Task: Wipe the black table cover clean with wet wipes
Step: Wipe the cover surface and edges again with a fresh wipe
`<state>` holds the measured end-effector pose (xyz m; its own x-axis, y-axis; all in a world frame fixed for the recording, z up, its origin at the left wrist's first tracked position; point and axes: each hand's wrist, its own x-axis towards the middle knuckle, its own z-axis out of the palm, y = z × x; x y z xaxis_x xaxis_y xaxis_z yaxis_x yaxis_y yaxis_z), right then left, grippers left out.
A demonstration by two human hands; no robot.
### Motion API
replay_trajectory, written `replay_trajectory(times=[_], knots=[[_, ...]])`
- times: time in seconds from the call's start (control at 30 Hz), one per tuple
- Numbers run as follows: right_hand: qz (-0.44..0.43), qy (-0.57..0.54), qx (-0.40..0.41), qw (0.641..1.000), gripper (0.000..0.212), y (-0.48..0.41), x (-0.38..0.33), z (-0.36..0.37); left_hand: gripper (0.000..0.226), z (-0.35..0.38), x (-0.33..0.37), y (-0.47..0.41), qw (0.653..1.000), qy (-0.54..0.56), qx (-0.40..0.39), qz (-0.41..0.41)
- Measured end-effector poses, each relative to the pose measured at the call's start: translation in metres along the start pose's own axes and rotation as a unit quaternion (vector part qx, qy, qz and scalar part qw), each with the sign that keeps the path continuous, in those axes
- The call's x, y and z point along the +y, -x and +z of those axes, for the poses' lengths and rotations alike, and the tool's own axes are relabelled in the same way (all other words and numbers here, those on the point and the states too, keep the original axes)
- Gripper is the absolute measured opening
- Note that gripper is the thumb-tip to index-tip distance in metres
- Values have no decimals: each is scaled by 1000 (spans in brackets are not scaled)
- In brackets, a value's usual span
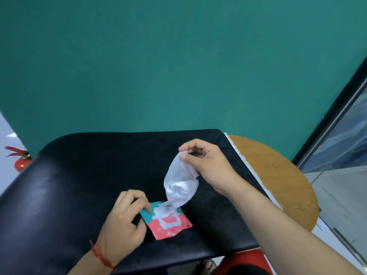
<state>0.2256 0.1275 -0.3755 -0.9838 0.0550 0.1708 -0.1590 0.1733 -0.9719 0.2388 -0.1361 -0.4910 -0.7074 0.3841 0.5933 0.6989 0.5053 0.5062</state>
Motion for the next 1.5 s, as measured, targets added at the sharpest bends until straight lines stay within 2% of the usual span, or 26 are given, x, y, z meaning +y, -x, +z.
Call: replay_trajectory(times=[0.1, 0.17, 0.23, 0.27, 0.3, 0.33, 0.4, 0.43, 0.47, 0.57, 0.63, 0.77, 0.83, 0.93, 1.07, 1.2, 1.23, 1.3, 1.4, 1.5], knots=[[4, 2, 2, 1000, 11, -1, -9, 19, 43, -8, -44, 23, 990, -116, -85, -9], [8, 5, 1, 1000, 13, -1, -12, 32, 53, -14, -63, 31, 983, -150, -109, -10], [11, 9, -2, 1000, 15, -1, -14, 43, 56, -18, -59, 28, 991, -73, -82, -76], [11, 7, -4, 1000, 16, 0, -15, 48, 50, -20, -49, 23, 989, 10, -64, -136], [13, 1, -7, 1000, 17, 0, -17, 55, 38, -26, -34, 16, 971, 116, -42, -205], [17, -12, -7, 1000, 17, 0, -17, 58, 33, -27, -18, 4, 931, 241, -40, -272], [27, -47, -12, 998, 17, 1, -19, 66, 55, -28, 8, -16, 794, 466, -72, -384], [34, -66, -16, 997, 17, 1, -20, 69, 56, -27, 19, -23, 743, 526, -93, -402], [38, -78, -20, 996, 17, 2, -21, 72, 50, -27, 27, -26, 715, 560, -100, -407], [37, -100, 16, 994, 16, 3, -26, 74, 36, -25, 39, -20, 671, 601, -51, -432], [25, -130, 78, 988, 15, 0, -27, 64, 32, -24, 32, -10, 685, 579, -37, -441], [-12, -144, 172, 974, 16, -1, -31, 45, 12, -31, 15, 4, 802, 416, -44, -425], [-36, -170, 212, 962, 16, 0, -35, 36, 7, -36, 6, 7, 832, 357, -26, -424], [-49, -208, 232, 949, 14, -1, -43, 19, 16, -39, -1, 11, 846, 328, -61, -416], [-34, -194, 237, 951, 14, 0, -41, 6, 34, -38, -2, 15, 880, 263, -110, -381], [-25, -186, 233, 954, 15, 5, -33, -4, 36, -34, -2, 8, 856, 298, -88, -413], [-23, -184, 234, 954, 16, 6, -31, -6, 36, -32, -2, 8, 860, 291, -97, -408], [-22, -174, 242, 954, 17, 7, -27, -8, 34, -25, -5, 11, 888, 239, -132, -369], [-20, -162, 241, 957, 18, 9, -19, -10, 31, -14, -8, 21, 944, 115, -186, -247], [-7, -159, 229, 960, 18, 11, -11, -13, 39, -5, -13, 34, 967, 41, -188, -167]])
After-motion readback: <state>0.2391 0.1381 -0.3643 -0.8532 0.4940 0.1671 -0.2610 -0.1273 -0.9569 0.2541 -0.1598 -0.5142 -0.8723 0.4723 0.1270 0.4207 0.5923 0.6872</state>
